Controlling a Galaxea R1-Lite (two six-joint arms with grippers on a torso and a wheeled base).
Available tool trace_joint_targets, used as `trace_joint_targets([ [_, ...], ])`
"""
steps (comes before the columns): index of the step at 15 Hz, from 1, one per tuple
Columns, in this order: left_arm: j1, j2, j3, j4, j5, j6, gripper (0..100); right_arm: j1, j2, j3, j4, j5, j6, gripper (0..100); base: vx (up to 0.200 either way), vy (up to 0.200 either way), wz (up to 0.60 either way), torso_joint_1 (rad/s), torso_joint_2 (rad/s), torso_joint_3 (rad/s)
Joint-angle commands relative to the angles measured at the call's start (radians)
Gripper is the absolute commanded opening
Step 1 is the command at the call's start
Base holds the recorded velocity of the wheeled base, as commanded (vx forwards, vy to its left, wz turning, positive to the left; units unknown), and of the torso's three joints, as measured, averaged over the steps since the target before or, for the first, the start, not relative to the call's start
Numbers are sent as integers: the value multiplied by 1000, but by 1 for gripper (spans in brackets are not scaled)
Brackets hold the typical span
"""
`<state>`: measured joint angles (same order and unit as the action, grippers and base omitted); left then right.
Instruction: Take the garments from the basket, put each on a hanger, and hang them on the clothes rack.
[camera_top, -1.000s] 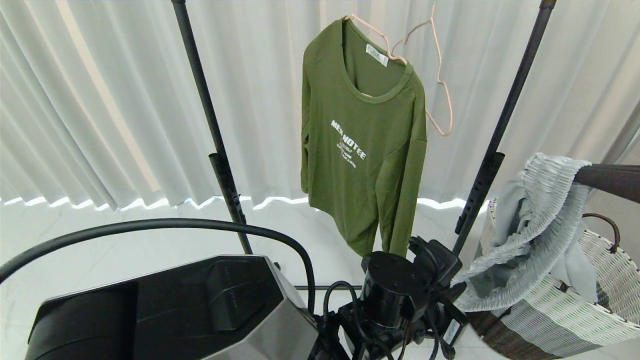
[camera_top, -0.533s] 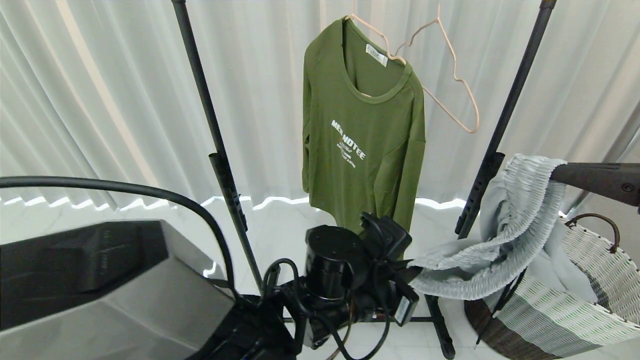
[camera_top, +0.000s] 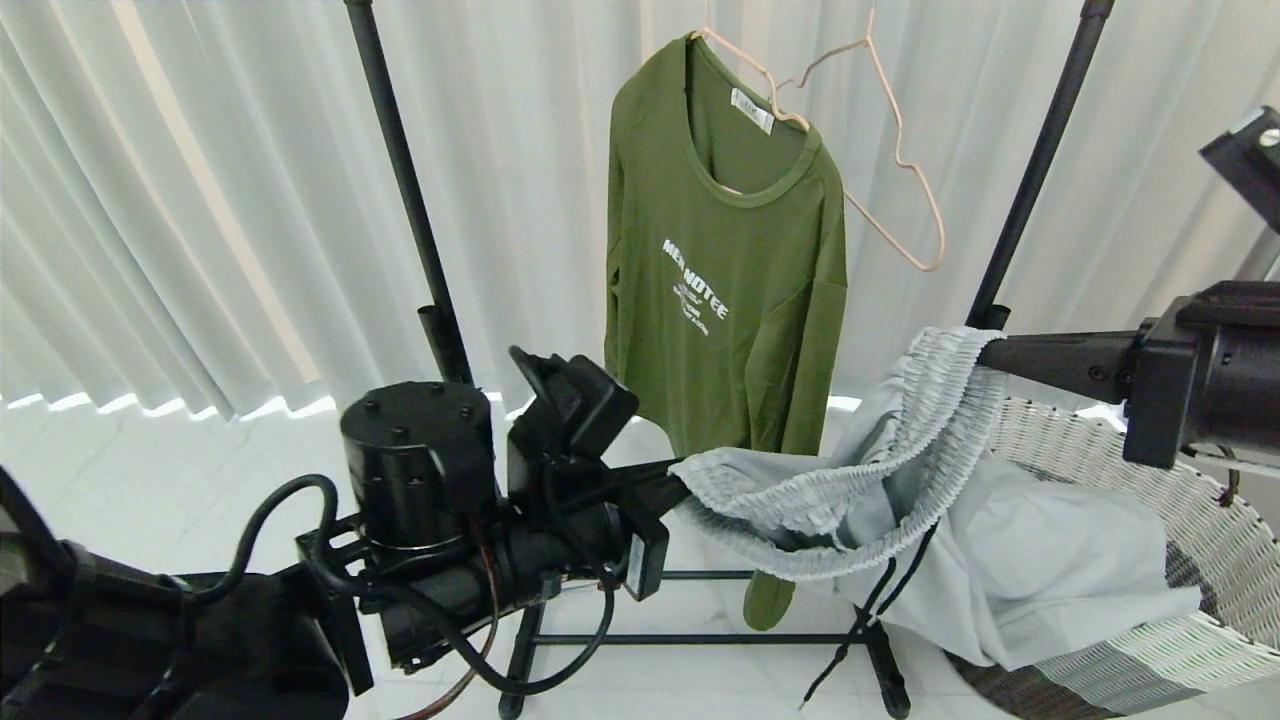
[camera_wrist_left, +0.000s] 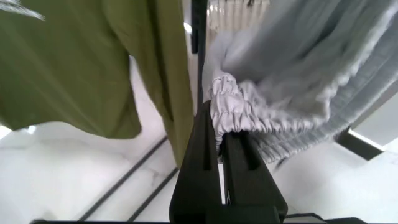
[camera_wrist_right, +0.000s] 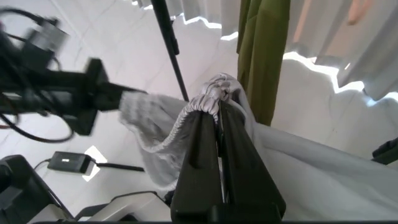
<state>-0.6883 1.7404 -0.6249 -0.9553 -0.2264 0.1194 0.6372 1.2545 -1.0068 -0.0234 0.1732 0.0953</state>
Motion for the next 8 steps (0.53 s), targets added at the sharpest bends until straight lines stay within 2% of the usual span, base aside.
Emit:
trace_joint_targets([
  [1, 23, -71, 22, -13, 4, -1, 0, 9, 37, -4, -1, 0, 0, 0, 0, 0, 0, 0, 0, 0],
  [3, 56, -136, 56, -59, 1, 2, 0, 15, 65, -7, -26, 0, 0, 0, 0, 0, 0, 0, 0, 0],
  [5, 67, -208, 74, -23, -4, -27, 0, 25, 82, -7, -50, -1, 1, 0, 0, 0, 0, 0, 0, 0],
  [6, 78, -251, 63, 56, -4, -32, 0, 29, 91, -9, -56, 0, 1, 0, 0, 0, 0, 0, 0, 0],
  [8, 121, -329, -21, 285, -31, -40, 0, 30, 99, -27, -75, -1, 1, 0, 0, 0, 0, 0, 0, 0],
])
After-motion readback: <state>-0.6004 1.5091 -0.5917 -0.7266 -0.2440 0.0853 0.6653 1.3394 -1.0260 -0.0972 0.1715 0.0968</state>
